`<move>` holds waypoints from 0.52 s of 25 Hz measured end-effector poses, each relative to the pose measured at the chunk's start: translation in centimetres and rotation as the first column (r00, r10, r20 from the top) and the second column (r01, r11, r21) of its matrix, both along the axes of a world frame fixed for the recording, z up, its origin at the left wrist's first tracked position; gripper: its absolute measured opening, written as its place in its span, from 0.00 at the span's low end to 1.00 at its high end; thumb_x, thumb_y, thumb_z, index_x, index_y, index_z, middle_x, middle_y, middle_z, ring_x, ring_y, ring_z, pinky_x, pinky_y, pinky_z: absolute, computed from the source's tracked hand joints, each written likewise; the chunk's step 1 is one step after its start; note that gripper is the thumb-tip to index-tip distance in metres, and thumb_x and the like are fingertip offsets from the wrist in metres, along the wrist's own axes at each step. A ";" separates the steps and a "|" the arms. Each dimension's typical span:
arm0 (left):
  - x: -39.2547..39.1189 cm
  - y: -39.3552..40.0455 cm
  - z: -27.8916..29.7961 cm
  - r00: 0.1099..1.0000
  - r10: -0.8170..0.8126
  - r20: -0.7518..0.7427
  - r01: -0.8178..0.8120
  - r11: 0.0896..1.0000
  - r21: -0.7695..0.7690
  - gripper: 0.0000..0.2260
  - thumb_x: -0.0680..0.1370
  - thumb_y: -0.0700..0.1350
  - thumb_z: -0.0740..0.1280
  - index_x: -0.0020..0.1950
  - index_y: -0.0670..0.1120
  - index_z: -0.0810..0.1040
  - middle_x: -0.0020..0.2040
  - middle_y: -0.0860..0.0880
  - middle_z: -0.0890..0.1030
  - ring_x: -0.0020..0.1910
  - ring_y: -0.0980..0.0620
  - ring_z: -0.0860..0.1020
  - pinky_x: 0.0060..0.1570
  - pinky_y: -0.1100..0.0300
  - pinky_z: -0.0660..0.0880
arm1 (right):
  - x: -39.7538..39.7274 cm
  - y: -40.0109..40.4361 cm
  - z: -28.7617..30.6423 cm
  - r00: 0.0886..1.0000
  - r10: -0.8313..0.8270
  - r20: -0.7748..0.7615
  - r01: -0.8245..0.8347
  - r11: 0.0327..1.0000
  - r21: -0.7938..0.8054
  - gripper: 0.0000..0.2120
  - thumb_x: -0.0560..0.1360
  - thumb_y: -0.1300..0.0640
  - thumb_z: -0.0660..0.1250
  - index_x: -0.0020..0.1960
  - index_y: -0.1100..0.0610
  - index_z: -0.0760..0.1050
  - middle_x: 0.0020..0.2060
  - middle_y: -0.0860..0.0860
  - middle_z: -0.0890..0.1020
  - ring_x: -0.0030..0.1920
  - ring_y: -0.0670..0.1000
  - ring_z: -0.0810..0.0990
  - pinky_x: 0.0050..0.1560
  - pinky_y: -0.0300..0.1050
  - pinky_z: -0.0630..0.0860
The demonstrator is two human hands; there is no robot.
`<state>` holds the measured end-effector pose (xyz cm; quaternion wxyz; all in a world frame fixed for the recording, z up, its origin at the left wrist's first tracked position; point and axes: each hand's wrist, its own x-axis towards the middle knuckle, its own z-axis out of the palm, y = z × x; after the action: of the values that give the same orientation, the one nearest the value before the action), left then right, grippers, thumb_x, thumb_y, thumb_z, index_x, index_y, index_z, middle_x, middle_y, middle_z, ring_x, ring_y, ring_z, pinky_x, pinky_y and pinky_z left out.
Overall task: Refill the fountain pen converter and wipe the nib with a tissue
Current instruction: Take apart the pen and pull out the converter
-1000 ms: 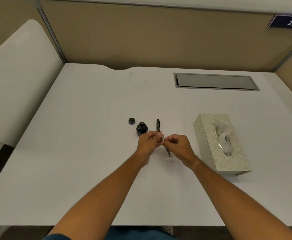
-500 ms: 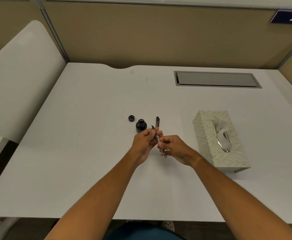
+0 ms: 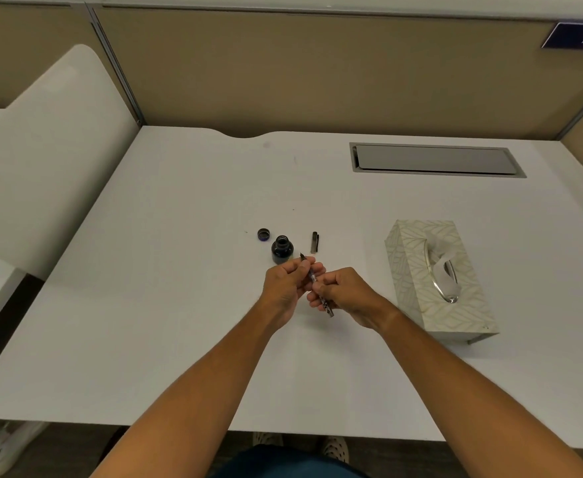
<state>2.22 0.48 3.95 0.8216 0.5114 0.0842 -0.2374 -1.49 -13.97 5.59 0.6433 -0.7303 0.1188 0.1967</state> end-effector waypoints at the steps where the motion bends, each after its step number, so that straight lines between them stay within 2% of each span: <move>1: -0.2 -0.1 0.1 1.000 0.015 0.016 -0.016 1.000 0.025 0.06 0.79 0.39 0.66 0.45 0.42 0.83 0.41 0.46 0.86 0.45 0.49 0.85 0.46 0.58 0.81 | 0.0 0.2 0.0 1.000 -0.023 0.013 0.023 0.999 -0.048 0.08 0.79 0.64 0.66 0.52 0.66 0.82 0.39 0.56 0.85 0.40 0.52 0.84 0.41 0.42 0.80; 4: -0.5 -0.5 0.2 0.998 0.035 0.059 -0.040 0.995 0.088 0.09 0.77 0.41 0.69 0.39 0.44 0.85 0.39 0.46 0.86 0.43 0.49 0.84 0.50 0.56 0.81 | 0.0 0.8 0.4 0.995 -0.077 0.066 0.087 0.983 -0.163 0.05 0.74 0.63 0.72 0.48 0.65 0.84 0.37 0.56 0.84 0.38 0.52 0.84 0.41 0.43 0.80; 7: -0.3 -0.3 0.5 0.996 0.085 0.002 -0.085 0.996 0.032 0.06 0.77 0.40 0.68 0.43 0.43 0.84 0.41 0.45 0.86 0.44 0.49 0.85 0.51 0.55 0.81 | -0.1 0.7 0.8 0.989 -0.101 0.107 0.117 0.980 -0.161 0.08 0.72 0.58 0.76 0.46 0.63 0.84 0.35 0.54 0.84 0.33 0.49 0.81 0.35 0.40 0.77; 9: -0.2 -0.1 0.6 0.994 0.106 -0.017 -0.105 0.994 0.023 0.05 0.78 0.40 0.68 0.46 0.42 0.83 0.42 0.45 0.86 0.45 0.49 0.85 0.50 0.57 0.81 | -0.1 0.3 1.2 0.996 -0.073 0.051 0.079 0.988 -0.132 0.10 0.76 0.54 0.71 0.49 0.61 0.83 0.40 0.54 0.86 0.38 0.50 0.83 0.36 0.40 0.77; 11: -0.2 0.1 0.7 0.994 0.110 -0.030 -0.109 0.994 0.011 0.05 0.78 0.40 0.67 0.48 0.41 0.83 0.44 0.44 0.86 0.47 0.48 0.84 0.51 0.57 0.80 | -0.1 0.1 1.4 0.999 -0.043 0.021 0.045 0.992 -0.120 0.09 0.79 0.57 0.68 0.50 0.62 0.83 0.42 0.56 0.85 0.39 0.52 0.82 0.38 0.42 0.78; 13: -0.3 0.1 0.8 0.994 0.100 -0.039 -0.100 0.995 -0.003 0.05 0.78 0.40 0.67 0.49 0.41 0.82 0.45 0.44 0.86 0.48 0.48 0.84 0.51 0.57 0.80 | -0.1 0.1 1.5 0.998 -0.059 0.035 0.063 0.991 -0.118 0.05 0.76 0.60 0.72 0.49 0.62 0.81 0.37 0.55 0.83 0.35 0.51 0.79 0.34 0.42 0.77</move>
<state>1.93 0.63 4.73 0.8320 0.4997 0.1250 -0.2062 -1.61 -13.85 7.07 0.6061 -0.7664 0.1425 0.1579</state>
